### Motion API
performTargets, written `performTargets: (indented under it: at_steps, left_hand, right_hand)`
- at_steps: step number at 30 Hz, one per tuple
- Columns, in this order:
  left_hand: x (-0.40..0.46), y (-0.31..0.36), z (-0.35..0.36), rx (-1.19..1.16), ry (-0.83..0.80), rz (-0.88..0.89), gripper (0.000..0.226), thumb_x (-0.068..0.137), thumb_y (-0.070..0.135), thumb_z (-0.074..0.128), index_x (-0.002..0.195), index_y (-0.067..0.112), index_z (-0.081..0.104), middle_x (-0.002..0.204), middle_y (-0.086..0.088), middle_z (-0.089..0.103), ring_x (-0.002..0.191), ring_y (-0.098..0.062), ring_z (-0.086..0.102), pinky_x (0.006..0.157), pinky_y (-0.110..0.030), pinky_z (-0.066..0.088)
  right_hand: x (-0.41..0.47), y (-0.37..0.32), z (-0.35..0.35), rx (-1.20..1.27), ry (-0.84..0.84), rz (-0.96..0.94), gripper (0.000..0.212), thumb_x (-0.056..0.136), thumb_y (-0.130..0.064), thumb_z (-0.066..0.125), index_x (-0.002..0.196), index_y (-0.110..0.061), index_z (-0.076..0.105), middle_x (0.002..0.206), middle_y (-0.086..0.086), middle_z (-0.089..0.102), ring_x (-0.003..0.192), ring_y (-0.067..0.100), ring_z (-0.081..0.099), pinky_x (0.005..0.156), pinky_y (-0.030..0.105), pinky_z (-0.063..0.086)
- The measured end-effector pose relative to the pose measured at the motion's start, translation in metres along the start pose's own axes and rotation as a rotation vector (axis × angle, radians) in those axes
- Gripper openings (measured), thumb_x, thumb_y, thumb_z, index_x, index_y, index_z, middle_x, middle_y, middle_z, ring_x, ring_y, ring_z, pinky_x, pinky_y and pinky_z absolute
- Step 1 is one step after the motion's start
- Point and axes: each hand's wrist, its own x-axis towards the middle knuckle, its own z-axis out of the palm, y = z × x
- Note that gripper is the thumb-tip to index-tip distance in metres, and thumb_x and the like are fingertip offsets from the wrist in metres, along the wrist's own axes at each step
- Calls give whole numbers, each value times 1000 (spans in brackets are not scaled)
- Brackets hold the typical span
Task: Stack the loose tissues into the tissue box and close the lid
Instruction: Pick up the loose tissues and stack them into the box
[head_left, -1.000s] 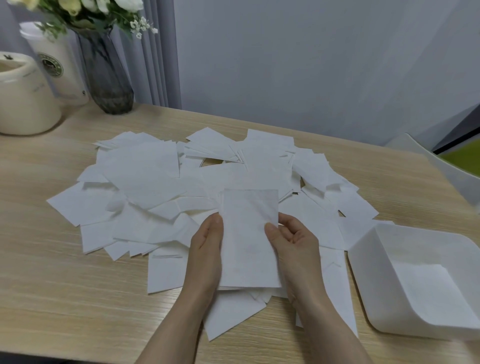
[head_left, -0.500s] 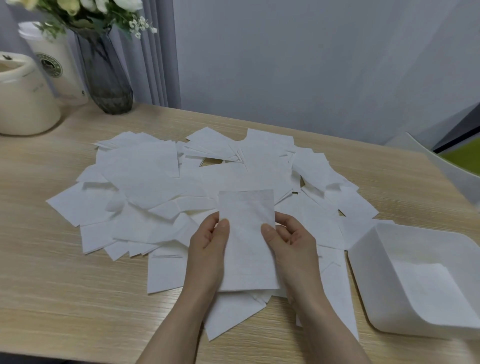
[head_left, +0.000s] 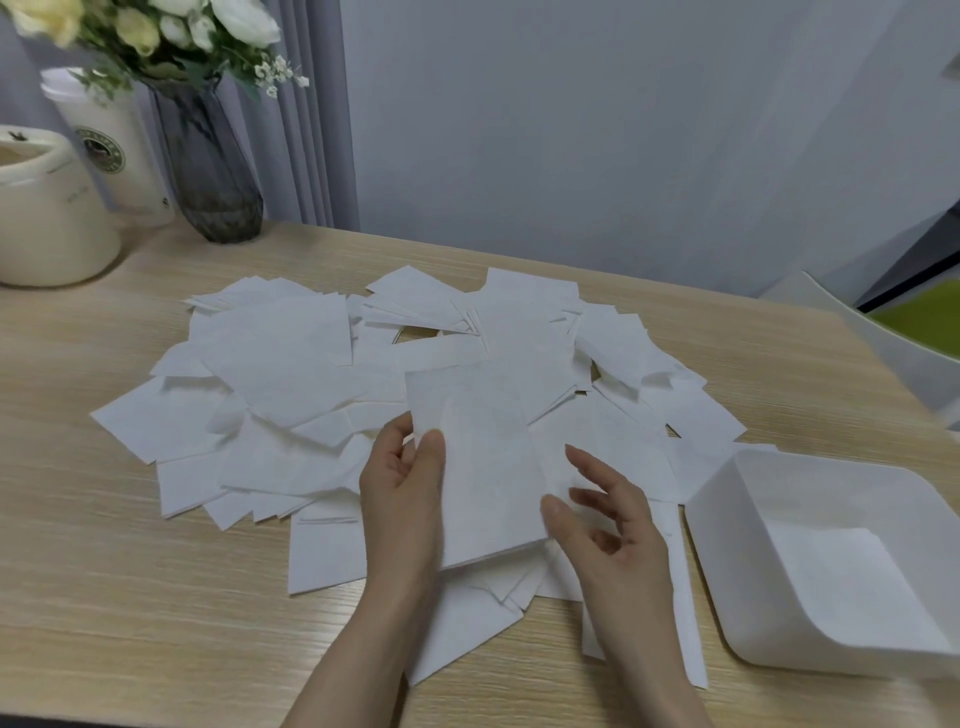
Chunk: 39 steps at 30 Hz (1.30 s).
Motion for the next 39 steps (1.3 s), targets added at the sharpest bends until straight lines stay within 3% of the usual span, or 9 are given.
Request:
performTargets:
  at_steps: [6, 9, 13, 17, 19, 22, 27, 35, 39]
  left_hand:
    - [-4, 1, 21, -138, 125, -10, 20, 100, 9, 49, 115, 19, 58, 85, 6, 70, 73, -10, 64, 63, -20, 49]
    - [-19, 2, 30, -183, 65, -43, 24, 101, 9, 48, 122, 20, 54, 98, 3, 75, 88, -14, 70, 70, -25, 54]
    - [-30, 5, 34, -183, -42, -27, 28, 99, 5, 49, 125, 16, 53, 103, -2, 75, 87, -11, 72, 64, -19, 54]
    - [-23, 14, 31, -128, -107, 7, 46, 95, 3, 55, 133, 28, 48, 94, 3, 67, 82, -7, 69, 61, -23, 55]
    - [-15, 20, 28, -49, -146, 21, 53, 93, 1, 59, 135, 31, 48, 105, 5, 62, 86, -6, 69, 60, -26, 57]
    - [-10, 29, 28, 37, -254, -1, 37, 90, -2, 61, 118, 22, 65, 119, 4, 65, 91, -13, 69, 54, -26, 55]
    - [-20, 34, 38, 104, -415, -35, 30, 85, -1, 68, 106, 19, 72, 100, 7, 74, 65, -18, 62, 52, -26, 52]
    - [-49, 23, 82, 247, -514, -37, 27, 82, 6, 74, 101, 25, 75, 96, 6, 74, 52, -16, 50, 55, -27, 49]
    - [-57, 13, 106, 286, -576, -44, 27, 75, 17, 80, 99, 27, 75, 81, 0, 69, 56, -12, 51, 55, -25, 48]
  right_hand:
    - [-11, -5, 4, 165, -22, 78, 38, 82, -15, 72, 106, -44, 69, 103, -14, 70, 95, -1, 64, 78, 13, 50]
    - [-10, -12, 8, 289, -4, 104, 35, 83, -6, 70, 107, -31, 71, 74, -11, 68, 77, 7, 65, 78, 19, 54]
    - [-4, -18, 2, 302, 57, 40, 33, 87, 1, 64, 107, -24, 68, 77, 2, 66, 72, 7, 62, 68, 17, 51]
    - [6, -28, -23, 177, -1, 5, 30, 91, 5, 57, 106, -19, 65, 60, -20, 60, 57, -3, 55, 58, 9, 44]
    - [11, -33, -39, 110, -39, -10, 30, 92, 5, 54, 106, -18, 65, 54, -24, 55, 54, -5, 53, 58, 6, 41]
    - [18, -41, -62, 0, -68, -54, 33, 92, 5, 54, 103, -23, 68, 54, -26, 51, 56, -3, 49, 62, 7, 39]
    - [22, -47, -98, -62, -39, -91, 32, 90, -1, 59, 100, -29, 70, 57, -16, 41, 56, 6, 39, 59, 11, 37]
    - [23, -38, -156, -84, 128, -37, 25, 87, 0, 63, 94, -23, 71, 59, -19, 41, 56, 4, 38, 60, 21, 35]
    - [24, -36, -187, -122, 188, -38, 23, 87, 1, 64, 91, -20, 71, 67, -13, 43, 56, 3, 39, 56, 14, 36]
